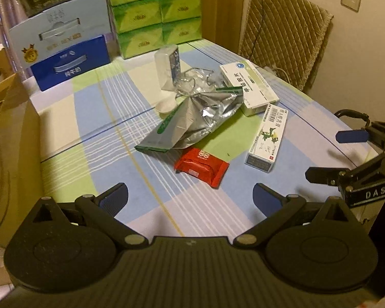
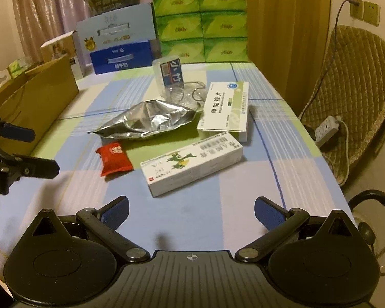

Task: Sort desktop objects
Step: 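Move both open tools back over the items on the table, then grasp the red snack packet with the left tool while the right tool grasps the white parrot box, then lift the red packet with the left tool while the right tool lifts the white parrot box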

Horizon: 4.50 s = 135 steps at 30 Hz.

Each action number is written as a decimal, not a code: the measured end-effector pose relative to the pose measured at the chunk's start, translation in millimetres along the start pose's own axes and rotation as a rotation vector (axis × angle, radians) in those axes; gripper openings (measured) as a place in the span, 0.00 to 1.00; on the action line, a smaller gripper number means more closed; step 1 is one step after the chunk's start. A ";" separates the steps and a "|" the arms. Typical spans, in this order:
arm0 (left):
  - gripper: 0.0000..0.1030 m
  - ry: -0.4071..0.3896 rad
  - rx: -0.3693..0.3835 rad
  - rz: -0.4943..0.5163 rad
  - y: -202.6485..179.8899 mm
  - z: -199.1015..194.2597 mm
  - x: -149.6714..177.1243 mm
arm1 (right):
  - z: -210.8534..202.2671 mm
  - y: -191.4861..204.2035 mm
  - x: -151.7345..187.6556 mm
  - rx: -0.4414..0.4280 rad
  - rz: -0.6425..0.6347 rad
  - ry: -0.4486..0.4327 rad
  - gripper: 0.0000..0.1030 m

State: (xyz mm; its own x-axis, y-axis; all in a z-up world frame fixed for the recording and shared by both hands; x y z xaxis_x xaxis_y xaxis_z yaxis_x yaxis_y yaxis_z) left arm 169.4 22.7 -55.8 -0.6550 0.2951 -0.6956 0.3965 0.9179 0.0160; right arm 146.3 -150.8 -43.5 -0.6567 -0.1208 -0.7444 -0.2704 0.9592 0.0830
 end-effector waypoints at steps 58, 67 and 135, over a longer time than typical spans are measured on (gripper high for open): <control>0.42 0.256 0.141 0.070 -19.5 41.8 34.6 | 56.7 43.8 -23.7 -0.244 -0.636 0.574 0.35; 0.50 0.186 0.085 -0.031 -21.9 14.4 61.9 | 35.4 50.9 8.7 -0.165 -0.433 0.428 0.35; 0.35 -0.070 -0.010 -0.097 -25.2 6.5 83.0 | 14.4 46.5 33.2 -0.059 -0.130 0.006 0.35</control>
State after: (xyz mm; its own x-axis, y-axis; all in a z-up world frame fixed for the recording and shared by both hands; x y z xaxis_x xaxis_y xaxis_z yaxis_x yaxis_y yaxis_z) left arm 109.2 22.3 -118.6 -0.6434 0.1854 -0.7428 0.3263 0.9441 -0.0470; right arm 122.1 -106.5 -73.9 -0.6174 -0.2450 -0.7476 -0.3948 0.9184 0.0251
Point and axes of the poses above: each gripper's, at about its wrist camera, not at the fingertips, and z roughly the way its jaws point, y to its left, x to its underside, the point moved 4 cm from there along z, roughly the way its jaws point, and after that the axes turned 4 degrees about -y, right-handed, at the moved point
